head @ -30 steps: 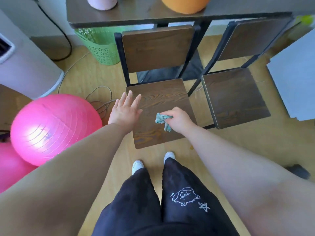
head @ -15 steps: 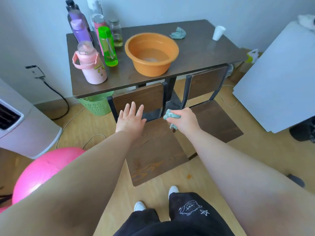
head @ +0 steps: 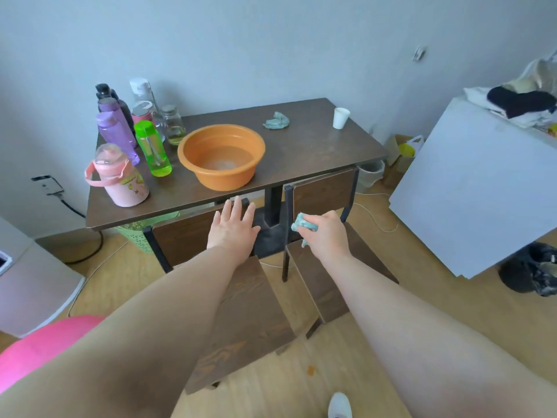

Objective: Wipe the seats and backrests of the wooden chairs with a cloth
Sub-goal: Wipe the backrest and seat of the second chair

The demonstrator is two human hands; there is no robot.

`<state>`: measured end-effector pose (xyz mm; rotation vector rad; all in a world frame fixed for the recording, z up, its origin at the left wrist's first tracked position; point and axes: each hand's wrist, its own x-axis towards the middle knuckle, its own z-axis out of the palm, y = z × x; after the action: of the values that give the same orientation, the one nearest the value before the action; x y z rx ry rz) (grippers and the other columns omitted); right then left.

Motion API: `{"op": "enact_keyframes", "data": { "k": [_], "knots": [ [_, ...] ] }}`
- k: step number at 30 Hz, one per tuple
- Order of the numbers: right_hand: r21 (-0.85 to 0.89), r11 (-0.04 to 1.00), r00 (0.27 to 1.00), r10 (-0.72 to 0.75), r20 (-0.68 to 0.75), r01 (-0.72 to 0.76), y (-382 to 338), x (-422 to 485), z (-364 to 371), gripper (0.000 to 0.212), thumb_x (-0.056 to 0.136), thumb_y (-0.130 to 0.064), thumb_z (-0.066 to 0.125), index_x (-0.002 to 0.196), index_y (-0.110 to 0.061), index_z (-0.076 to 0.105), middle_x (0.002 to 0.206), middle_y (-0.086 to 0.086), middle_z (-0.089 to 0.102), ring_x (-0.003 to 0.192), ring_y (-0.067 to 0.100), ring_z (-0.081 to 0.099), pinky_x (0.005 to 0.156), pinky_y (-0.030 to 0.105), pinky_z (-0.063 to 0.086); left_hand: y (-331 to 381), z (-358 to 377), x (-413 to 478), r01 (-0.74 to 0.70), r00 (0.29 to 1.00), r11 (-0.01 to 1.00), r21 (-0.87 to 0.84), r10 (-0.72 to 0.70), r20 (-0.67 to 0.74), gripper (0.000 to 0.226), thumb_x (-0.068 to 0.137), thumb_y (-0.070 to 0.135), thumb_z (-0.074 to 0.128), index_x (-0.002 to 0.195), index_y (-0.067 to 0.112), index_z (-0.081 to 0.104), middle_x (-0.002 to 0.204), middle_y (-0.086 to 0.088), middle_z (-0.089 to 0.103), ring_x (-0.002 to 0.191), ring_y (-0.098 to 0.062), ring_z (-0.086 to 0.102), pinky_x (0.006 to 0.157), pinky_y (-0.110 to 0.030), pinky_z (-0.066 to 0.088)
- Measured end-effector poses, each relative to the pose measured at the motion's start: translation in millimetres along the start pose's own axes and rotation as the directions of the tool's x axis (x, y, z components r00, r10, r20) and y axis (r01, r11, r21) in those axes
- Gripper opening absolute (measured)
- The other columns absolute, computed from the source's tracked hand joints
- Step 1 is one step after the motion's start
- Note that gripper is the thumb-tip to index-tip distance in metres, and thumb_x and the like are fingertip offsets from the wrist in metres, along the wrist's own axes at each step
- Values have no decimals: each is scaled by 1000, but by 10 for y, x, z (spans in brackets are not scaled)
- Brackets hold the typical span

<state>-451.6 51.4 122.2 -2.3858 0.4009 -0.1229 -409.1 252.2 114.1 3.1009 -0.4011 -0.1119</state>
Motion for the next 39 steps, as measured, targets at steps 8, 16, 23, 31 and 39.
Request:
{"op": "enact_keyframes", "data": {
  "k": [8, 16, 23, 31, 39],
  "knots": [
    [-23, 995, 995, -95, 40, 96, 760, 824, -956, 38, 89, -29, 70, 126, -20, 62, 114, -6, 44, 90, 7, 50, 50, 3, 31, 1328, -200, 616, 101, 994, 992, -70, -104, -30, 58, 106, 45, 25, 158, 25, 7, 166, -10, -3, 153, -33, -5, 123, -51, 12],
    [17, 993, 991, -115, 68, 114, 1098, 1421, -1089, 36, 91, -27, 68, 126, -21, 62, 122, 0, 48, 82, 5, 47, 52, 2, 31, 1750, -227, 1019, 187, 982, 980, -67, -187, 5, 59, 106, 45, 24, 158, 25, 4, 166, -10, -4, 153, -33, -6, 124, -49, 10],
    [45, 992, 990, -118, 78, 114, 1081, 2049, -804, 37, 91, -27, 68, 127, -21, 61, 122, -1, 48, 94, 9, 52, 60, 2, 38, 1633, -56, 1608, 226, 973, 971, -77, -222, 60, 60, 106, 46, 22, 159, 25, -1, 166, -10, -9, 153, -33, -9, 124, -49, 10],
    [-4, 992, 991, -125, 40, 125, 858, 2894, -638, 36, 92, -27, 67, 127, -19, 61, 114, -6, 43, 96, 10, 53, 72, 10, 45, 1376, 61, 2429, 151, 986, 987, -60, -145, 87, 60, 107, 43, 22, 158, 23, -3, 166, -11, -9, 152, -33, -8, 123, -51, 12],
    [-1, 995, 990, -97, 103, 97, 896, 3867, -353, 30, 93, -18, 64, 123, -17, 58, 108, -9, 40, 91, 12, 55, 74, 20, 52, 1219, 259, 3164, 152, 978, 988, -3, -150, 145, 62, 107, 42, 24, 158, 21, -5, 166, -12, -9, 152, -35, -9, 123, -52, 11]
  ]
}}
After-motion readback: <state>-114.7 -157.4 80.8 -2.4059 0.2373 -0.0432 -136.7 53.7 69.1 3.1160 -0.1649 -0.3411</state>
